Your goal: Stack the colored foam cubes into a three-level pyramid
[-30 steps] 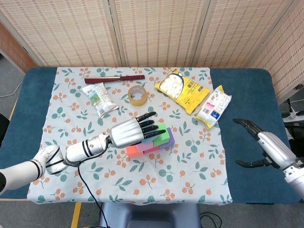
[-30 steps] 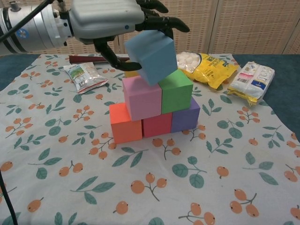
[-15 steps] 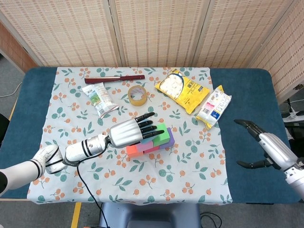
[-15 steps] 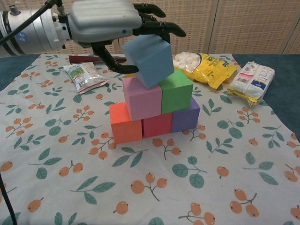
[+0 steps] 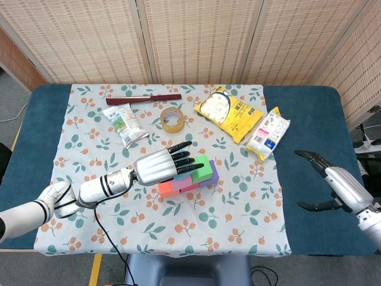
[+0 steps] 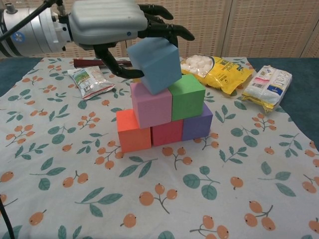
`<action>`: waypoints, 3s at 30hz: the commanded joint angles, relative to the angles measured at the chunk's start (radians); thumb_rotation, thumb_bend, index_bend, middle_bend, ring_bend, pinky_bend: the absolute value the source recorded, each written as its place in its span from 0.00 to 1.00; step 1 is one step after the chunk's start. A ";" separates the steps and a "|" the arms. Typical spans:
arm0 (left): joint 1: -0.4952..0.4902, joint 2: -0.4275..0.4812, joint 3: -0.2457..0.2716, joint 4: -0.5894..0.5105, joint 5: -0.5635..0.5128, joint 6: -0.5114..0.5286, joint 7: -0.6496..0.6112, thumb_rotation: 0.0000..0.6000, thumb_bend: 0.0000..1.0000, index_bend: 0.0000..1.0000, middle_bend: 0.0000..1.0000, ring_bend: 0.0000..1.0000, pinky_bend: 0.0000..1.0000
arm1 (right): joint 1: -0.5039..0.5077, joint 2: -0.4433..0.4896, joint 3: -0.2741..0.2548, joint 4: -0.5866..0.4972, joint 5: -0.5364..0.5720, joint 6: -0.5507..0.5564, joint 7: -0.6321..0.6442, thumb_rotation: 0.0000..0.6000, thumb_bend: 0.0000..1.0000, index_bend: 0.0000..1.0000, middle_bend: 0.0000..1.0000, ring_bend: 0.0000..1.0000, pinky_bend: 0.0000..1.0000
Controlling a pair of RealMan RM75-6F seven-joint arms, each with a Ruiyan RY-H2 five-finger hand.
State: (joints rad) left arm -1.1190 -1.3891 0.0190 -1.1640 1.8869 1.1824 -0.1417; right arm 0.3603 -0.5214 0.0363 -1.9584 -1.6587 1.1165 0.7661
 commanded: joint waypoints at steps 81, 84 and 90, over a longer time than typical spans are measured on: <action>0.784 0.083 0.033 -0.097 -0.529 0.381 0.169 1.00 0.37 0.00 0.09 0.00 0.06 | 0.462 -0.300 0.226 -0.081 0.425 -0.382 -0.933 1.00 0.06 0.00 0.03 0.00 0.00; 0.809 0.056 0.020 -0.062 -0.536 0.378 0.158 1.00 0.37 0.00 0.09 0.00 0.06 | 0.557 -0.380 0.224 -0.065 0.584 -0.395 -1.101 1.00 0.06 0.00 0.03 0.00 0.00; 0.834 0.019 -0.008 0.008 -0.519 0.386 0.128 1.00 0.37 0.00 0.09 0.00 0.06 | 0.760 -0.529 0.189 -0.039 0.892 -0.356 -1.355 1.00 0.06 0.00 0.03 0.00 0.00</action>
State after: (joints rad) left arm -0.2932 -1.3613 0.0193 -1.1660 1.3629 1.5632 -0.0018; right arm 0.9599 -0.9208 0.2353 -2.0201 -0.9661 0.7538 -0.4248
